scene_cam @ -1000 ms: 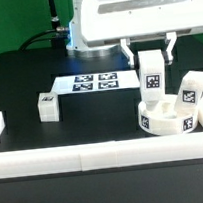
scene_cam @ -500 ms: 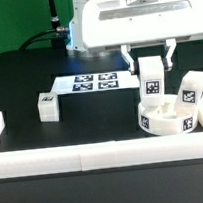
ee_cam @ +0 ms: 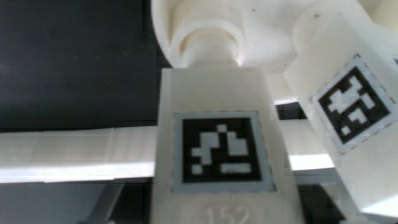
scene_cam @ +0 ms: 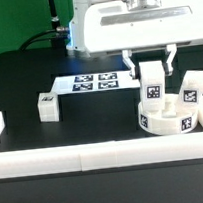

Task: Assemble stool

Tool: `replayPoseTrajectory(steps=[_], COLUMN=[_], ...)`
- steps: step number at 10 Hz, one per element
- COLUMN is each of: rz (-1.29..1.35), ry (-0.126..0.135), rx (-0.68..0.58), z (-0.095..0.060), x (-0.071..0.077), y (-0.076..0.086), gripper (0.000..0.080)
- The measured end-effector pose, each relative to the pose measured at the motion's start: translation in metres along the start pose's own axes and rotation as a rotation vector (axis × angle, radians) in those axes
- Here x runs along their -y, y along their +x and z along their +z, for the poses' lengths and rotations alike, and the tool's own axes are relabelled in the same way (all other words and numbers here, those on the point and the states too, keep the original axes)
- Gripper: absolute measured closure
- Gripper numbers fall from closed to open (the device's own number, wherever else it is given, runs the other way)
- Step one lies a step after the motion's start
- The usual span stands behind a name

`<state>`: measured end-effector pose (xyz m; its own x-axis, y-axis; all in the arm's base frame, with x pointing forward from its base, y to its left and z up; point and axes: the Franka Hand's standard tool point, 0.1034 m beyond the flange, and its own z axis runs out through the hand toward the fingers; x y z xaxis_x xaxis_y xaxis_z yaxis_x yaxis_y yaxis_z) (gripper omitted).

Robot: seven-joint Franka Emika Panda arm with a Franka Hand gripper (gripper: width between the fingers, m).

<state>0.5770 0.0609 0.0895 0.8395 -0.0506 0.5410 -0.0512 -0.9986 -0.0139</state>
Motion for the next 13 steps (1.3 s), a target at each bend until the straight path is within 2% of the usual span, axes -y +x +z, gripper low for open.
replayPoseTrajectory(steps=[4,5,6,7,8,11,13], rz=[0.004,0.003,0.001,-0.002,-0.008,-0.012,-0.027], ry=[-0.002,-0.003,-0.003,-0.003,-0.003,0.005,0.015], rx=[-0.006,0.004,0.007,0.009,0.019,0.052,0.099], z=[0.002,0.003,0.003,0.003,0.004,-0.004,-0.014], x=[0.000,0.000,0.000,0.000,0.000,-0.003,-0.011], y=[0.002,-0.001,-0.001,-0.002,-0.002,0.013,0.033], gripper=[0.0462,0.0389,0.0389,0.0220,0.0164,0.0154,0.0151])
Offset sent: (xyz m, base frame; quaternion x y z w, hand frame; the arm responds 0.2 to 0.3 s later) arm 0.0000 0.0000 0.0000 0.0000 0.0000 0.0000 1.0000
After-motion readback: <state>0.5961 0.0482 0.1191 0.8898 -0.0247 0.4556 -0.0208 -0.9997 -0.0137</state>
